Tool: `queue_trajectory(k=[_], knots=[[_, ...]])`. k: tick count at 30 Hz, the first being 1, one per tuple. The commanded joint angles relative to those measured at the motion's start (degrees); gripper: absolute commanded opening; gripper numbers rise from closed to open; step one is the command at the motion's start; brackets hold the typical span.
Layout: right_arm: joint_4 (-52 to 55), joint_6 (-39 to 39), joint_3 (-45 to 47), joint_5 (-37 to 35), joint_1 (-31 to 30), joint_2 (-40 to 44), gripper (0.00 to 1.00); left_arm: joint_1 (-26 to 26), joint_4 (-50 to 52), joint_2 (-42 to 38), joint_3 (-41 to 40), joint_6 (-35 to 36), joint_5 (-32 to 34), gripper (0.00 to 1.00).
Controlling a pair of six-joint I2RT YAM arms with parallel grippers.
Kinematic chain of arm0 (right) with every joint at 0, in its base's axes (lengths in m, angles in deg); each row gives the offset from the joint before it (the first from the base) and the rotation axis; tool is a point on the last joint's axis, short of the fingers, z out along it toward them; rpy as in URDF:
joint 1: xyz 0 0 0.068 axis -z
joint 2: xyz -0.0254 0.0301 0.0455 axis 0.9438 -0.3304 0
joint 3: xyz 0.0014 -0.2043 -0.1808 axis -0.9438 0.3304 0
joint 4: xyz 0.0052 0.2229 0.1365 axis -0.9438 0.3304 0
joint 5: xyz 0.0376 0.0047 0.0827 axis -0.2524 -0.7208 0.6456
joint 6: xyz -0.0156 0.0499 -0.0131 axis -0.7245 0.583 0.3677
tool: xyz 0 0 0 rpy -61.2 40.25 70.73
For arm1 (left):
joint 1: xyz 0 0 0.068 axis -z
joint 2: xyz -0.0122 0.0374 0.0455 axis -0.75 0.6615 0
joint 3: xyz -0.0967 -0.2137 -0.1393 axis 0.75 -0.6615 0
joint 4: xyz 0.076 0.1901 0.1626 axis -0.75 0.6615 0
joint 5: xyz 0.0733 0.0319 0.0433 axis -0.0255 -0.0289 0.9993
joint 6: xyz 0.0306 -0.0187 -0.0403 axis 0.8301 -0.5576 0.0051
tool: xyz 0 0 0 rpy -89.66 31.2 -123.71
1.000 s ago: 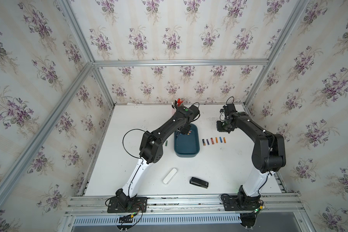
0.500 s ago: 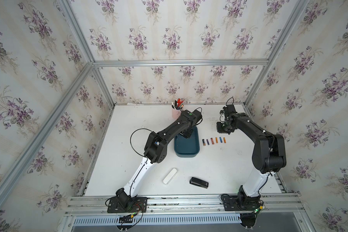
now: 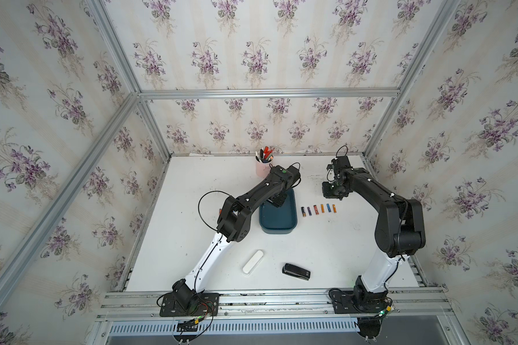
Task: Take the batteries out of the storage box
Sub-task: Pick up the battery from the storage box.
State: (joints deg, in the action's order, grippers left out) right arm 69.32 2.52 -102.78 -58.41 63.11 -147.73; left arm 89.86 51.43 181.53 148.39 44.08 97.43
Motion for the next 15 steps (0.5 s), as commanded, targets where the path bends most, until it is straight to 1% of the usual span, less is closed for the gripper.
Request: queue_trajectory(k=[1, 7, 15], knots=[[-0.3, -0.5, -0.2, 0.2, 0.0, -0.2, 0.27, 0.0, 1.4, 0.3, 0.4, 0.4, 1.0, 0.47], [-0.4, -0.6, -0.2, 0.2, 0.0, -0.3, 0.27, -0.1, 1.8, 1.0, 0.4, 0.0, 0.4, 0.5], [-0.4, -0.8, 0.0, 0.1, -0.1, -0.4, 0.27, -0.2, 2.0, 1.6, 0.2, -0.4, -0.9, 0.51]])
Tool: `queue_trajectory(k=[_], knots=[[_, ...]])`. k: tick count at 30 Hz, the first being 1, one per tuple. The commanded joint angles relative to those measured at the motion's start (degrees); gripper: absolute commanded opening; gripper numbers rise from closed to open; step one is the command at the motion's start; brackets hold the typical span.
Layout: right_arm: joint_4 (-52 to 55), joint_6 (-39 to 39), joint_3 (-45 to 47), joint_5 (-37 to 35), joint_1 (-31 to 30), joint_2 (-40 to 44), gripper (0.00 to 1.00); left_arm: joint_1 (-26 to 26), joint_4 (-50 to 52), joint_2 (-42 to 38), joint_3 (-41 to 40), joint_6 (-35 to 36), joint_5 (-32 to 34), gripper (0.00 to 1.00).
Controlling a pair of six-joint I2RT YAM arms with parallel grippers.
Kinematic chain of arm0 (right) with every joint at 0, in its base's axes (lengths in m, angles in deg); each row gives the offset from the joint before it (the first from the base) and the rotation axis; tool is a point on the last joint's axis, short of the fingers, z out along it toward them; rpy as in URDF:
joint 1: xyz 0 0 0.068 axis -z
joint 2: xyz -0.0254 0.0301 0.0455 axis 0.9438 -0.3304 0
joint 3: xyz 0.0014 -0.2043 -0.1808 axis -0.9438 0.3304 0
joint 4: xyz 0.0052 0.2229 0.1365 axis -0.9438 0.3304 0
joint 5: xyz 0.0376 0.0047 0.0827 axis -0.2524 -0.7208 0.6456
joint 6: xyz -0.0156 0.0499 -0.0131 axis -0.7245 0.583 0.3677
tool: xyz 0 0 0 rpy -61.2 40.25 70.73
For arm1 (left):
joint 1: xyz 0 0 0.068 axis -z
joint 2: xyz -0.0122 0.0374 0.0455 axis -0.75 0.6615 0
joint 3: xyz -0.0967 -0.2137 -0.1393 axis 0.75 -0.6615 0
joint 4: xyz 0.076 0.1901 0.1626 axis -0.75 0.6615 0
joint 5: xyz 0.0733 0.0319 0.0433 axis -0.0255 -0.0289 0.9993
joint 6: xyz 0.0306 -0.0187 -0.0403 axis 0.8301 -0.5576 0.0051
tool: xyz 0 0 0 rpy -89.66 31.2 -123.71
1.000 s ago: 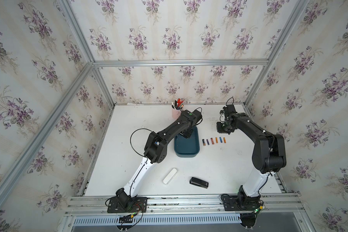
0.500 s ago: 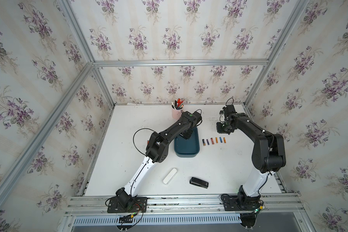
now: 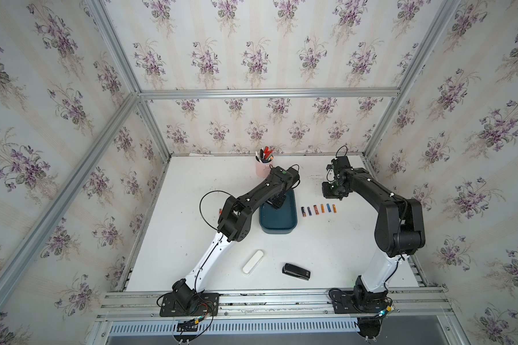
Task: Take the batteries out of the storage box
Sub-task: Pick up the battery from the storage box.
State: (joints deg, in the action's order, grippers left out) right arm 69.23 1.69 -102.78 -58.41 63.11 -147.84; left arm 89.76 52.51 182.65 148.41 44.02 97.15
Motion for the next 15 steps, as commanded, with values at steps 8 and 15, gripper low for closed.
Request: queue_trajectory(k=[8, 15], knots=[[-0.2, -0.1, 0.0, 0.0, 0.0, -0.3, 0.27, -0.8, 1.1, 0.3, -1.4, -1.3, -3.0, 0.51], [-0.2, -0.1, -0.1, -0.2, -0.1, -0.4, 0.26, -1.7, 1.0, -0.1, -2.0, -2.3, -5.8, 0.5]])
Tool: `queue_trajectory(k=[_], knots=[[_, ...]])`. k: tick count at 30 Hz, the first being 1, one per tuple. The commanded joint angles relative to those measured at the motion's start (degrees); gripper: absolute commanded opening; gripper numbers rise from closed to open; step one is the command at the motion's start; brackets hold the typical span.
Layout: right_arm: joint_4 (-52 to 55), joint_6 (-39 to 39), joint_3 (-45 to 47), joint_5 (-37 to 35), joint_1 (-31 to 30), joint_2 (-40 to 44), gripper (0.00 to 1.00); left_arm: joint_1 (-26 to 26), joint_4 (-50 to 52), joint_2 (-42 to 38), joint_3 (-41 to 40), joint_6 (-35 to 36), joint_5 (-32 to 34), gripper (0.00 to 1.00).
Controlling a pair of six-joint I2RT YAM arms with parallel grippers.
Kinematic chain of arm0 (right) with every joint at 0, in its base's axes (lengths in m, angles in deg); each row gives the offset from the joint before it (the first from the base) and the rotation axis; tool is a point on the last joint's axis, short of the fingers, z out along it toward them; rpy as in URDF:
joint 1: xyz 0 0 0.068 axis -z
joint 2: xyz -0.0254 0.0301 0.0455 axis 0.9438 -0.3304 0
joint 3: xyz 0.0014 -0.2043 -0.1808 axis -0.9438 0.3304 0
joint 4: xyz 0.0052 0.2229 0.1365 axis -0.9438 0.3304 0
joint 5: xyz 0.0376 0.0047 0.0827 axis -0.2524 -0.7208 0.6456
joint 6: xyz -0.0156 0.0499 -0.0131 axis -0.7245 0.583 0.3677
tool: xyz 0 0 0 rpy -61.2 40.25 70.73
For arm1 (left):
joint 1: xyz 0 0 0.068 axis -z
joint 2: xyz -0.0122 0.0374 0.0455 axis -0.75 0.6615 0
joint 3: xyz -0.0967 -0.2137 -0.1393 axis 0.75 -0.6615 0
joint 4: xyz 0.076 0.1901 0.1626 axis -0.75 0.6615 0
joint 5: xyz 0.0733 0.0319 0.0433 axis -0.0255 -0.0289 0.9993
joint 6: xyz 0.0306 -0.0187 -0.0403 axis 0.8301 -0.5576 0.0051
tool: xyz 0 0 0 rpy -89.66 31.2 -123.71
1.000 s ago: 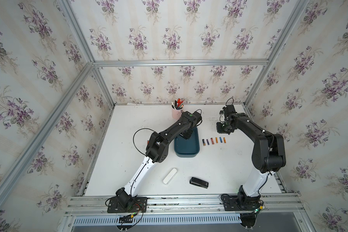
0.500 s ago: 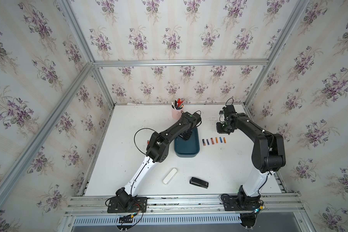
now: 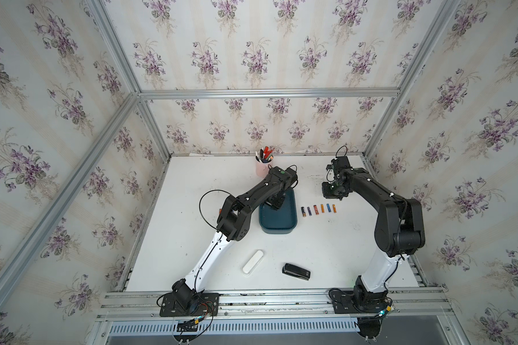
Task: Take the batteries out of the storage box
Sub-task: Pick up the battery from the storage box.
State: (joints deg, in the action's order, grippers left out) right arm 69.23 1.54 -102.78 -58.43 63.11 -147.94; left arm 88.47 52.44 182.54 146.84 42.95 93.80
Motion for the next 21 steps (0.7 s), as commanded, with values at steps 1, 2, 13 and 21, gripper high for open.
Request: queue_trajectory(k=[1, 2, 13, 21], knots=[[-0.2, 0.0, -0.1, -0.2, -0.1, -0.2, 0.26, -0.6, 1.1, -0.1, -0.4, -1.4, -3.1, 0.49], [-0.1, 0.0, -0.2, -0.3, -0.1, -0.2, 0.26, -0.7, 1.0, -0.2, -0.5, -1.5, -3.7, 0.48], [0.0, -0.1, -0.4, -0.6, 0.0, -0.2, 0.25, -2.0, -0.2, -0.7, -1.2, -1.8, -7.2, 0.36], [0.3, -0.1, -0.9, -0.8, -0.1, -0.4, 0.25, -2.1, -2.1, -2.5, -2.9, -1.5, -8.5, 0.33]])
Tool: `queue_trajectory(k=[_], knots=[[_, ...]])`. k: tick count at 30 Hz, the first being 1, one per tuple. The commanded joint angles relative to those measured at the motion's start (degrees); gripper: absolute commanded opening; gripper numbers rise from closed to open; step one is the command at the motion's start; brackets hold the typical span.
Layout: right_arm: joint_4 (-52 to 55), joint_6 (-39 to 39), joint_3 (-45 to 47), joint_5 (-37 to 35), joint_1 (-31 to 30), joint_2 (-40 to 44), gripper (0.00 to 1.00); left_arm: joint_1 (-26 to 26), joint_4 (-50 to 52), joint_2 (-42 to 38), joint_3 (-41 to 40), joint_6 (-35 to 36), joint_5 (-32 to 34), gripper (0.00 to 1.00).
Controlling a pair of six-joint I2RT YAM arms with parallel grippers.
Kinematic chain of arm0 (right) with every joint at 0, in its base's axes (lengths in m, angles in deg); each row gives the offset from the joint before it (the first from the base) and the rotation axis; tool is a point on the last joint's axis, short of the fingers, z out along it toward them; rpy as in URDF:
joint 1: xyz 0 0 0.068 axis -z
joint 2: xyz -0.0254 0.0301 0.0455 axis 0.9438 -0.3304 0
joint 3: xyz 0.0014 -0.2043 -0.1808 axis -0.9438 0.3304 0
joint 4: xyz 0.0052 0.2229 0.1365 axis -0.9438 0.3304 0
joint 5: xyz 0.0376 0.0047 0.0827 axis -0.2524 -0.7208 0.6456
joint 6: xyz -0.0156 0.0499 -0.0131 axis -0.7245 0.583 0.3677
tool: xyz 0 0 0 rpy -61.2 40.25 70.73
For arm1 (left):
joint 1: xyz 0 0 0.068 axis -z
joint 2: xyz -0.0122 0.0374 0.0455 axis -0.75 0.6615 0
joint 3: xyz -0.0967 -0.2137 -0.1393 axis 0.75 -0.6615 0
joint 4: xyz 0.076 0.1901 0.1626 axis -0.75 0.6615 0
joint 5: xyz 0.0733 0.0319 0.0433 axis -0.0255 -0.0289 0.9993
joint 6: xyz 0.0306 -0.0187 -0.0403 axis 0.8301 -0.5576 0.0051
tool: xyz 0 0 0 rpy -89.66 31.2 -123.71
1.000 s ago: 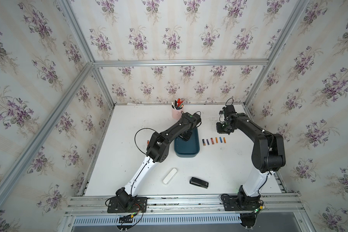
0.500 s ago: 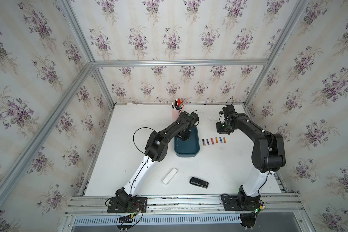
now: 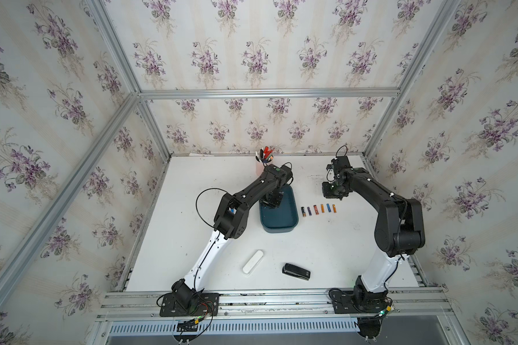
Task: Take the batteries out of the storage box
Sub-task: Pick up the battery from the storage box.
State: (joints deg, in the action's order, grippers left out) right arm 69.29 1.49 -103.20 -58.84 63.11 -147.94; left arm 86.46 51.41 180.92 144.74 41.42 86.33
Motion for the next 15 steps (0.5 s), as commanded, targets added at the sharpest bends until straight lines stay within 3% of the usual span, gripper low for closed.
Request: queue_trajectory(k=[1, 15], knots=[[0.3, -0.1, -0.5, -0.4, -0.1, -0.3, 0.25, -0.1, -1.4, -1.0, -1.1, 0.0, -0.9, 0.33], [0.0, 0.1, -0.1, -0.7, -0.1, 0.0, 0.24, -0.7, -1.7, 1.0, -1.0, 1.0, -4.7, 0.14]])
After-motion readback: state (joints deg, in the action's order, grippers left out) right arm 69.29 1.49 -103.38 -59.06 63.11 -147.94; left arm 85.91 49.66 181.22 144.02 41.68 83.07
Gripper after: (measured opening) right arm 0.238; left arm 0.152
